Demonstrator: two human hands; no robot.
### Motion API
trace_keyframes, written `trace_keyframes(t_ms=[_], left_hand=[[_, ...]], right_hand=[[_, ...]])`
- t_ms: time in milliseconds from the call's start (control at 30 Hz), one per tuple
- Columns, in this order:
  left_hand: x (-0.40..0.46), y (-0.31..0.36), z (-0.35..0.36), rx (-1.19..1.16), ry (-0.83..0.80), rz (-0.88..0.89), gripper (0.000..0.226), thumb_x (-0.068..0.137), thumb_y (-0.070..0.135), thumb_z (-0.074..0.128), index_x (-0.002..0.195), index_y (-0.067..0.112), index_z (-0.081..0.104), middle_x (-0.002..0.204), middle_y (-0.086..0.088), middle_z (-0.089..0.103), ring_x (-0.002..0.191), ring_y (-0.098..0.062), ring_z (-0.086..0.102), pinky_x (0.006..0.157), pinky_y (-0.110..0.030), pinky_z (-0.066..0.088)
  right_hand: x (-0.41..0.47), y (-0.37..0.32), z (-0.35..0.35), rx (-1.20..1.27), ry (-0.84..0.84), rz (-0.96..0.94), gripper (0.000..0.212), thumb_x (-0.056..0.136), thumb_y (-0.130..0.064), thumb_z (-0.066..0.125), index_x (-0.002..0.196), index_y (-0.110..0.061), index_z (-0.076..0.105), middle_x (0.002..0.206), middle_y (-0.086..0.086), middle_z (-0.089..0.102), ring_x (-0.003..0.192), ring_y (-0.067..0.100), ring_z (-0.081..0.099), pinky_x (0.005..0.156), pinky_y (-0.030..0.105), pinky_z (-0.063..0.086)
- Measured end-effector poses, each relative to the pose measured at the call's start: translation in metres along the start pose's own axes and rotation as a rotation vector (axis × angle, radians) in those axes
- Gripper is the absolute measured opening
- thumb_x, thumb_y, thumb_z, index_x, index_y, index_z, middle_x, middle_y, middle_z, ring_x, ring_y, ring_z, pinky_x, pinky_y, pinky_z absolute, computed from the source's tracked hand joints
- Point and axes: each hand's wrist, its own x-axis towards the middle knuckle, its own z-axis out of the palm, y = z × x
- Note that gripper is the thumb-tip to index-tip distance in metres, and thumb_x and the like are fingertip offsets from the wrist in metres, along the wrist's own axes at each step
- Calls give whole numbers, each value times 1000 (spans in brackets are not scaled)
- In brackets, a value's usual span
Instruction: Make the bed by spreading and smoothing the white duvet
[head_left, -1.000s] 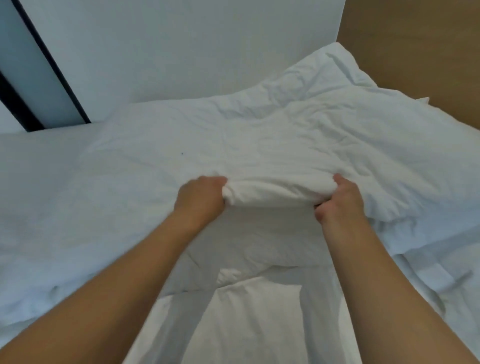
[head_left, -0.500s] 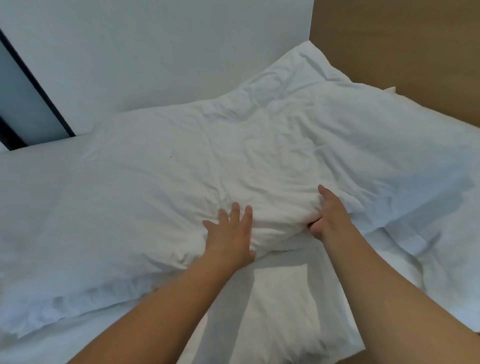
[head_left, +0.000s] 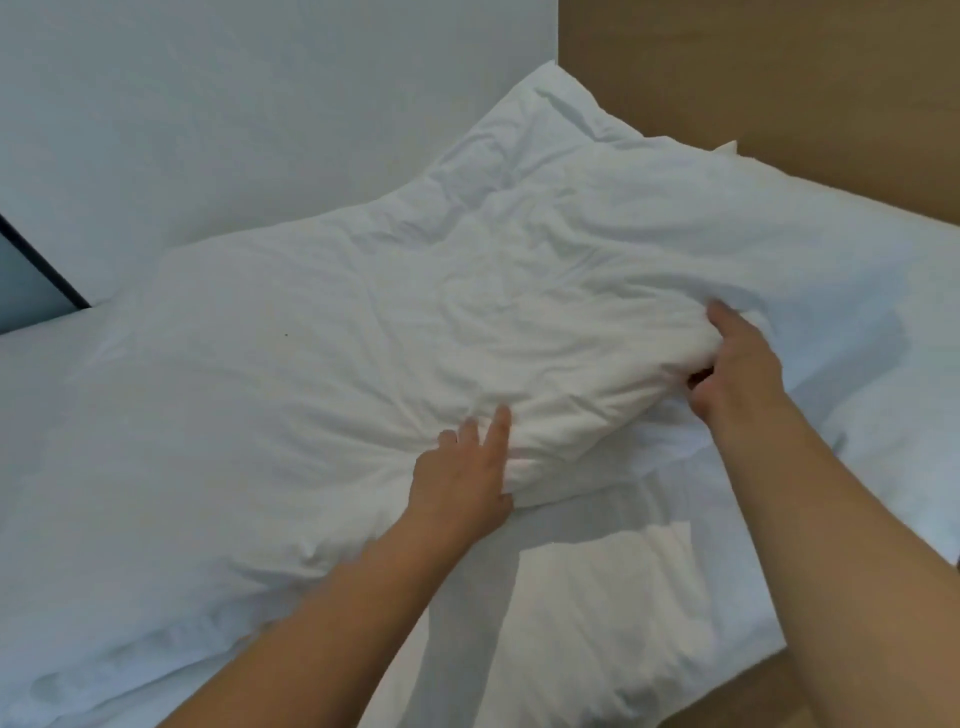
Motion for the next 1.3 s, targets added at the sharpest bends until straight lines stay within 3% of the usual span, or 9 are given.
trace_keyframes(t_ms=[133, 233, 333, 500, 667, 800, 900, 1133, 1300], left_hand=[[24, 27, 12, -25, 189, 58, 93, 88, 40, 56, 155, 28, -7, 158, -10, 22, 137, -34, 33, 81, -41, 52], [34, 25, 32, 7, -5, 79, 74, 94, 17, 41, 155, 33, 2, 162, -6, 16, 144, -37, 21, 97, -46, 44], [37, 32, 42, 64, -126, 56, 73, 98, 31, 42, 155, 29, -4, 163, -10, 2, 146, -43, 8, 111, -56, 26], [27, 47, 48, 116, -128, -10, 106, 83, 58, 54, 151, 27, -22, 161, -12, -15, 145, -46, -8, 107, -70, 11], [43, 14, 7, 31, 56, -76, 76, 88, 30, 54, 150, 36, 11, 141, -15, 42, 110, -41, 55, 80, -44, 49], [39, 23, -70, 50, 118, -9, 37, 85, 22, 50, 122, 28, 51, 105, -10, 66, 94, -35, 64, 70, -34, 41], [28, 54, -85, 121, 152, 68, 27, 89, 20, 49, 114, 19, 58, 106, -10, 65, 99, -34, 63, 70, -31, 37], [-2, 19, -8, -129, -511, 192, 90, 90, 36, 58, 155, 27, -3, 163, -8, 1, 149, -31, 7, 120, -42, 14], [-9, -81, -34, -89, 3, -45, 62, 98, 50, 33, 154, 32, 14, 163, 3, 9, 150, -17, 3, 119, -50, -5]], right_hand=[[-2, -34, 24, -126, 45, -353, 23, 75, 2, 67, 81, -18, 57, 84, -4, 64, 68, 10, 62, 60, 19, 54], [16, -17, 3, -409, 333, -366, 6, 82, -17, 56, 85, -22, 56, 94, -2, 59, 75, 15, 55, 73, 28, 45], [28, 21, -31, -761, 568, -96, 63, 85, -54, 53, 131, -12, 43, 134, 12, 44, 120, 33, 44, 99, 41, 38], [17, 63, -19, -151, 308, 170, 103, 68, -42, 85, 147, -25, 20, 112, -2, 43, 89, 24, 58, 80, 35, 49], [17, 46, 3, -139, 164, 10, 53, 78, -8, 77, 125, -1, 56, 117, 7, 62, 101, 23, 63, 87, 36, 54], [10, 0, 38, -205, 156, -437, 53, 78, -4, 75, 127, 2, 56, 123, 9, 63, 108, 15, 62, 94, 21, 49], [27, -7, 15, -260, 296, -366, 57, 76, -24, 77, 123, -1, 57, 123, 12, 64, 109, 23, 64, 94, 33, 53], [-11, 33, -8, -811, 487, -256, 76, 94, -11, 49, 154, 0, 4, 162, 16, 3, 148, 28, 15, 119, 37, 14], [-54, 68, 14, -1156, 255, -713, 93, 86, -21, 61, 153, 3, 1, 161, 20, -6, 150, 32, 0, 121, 43, 3]])
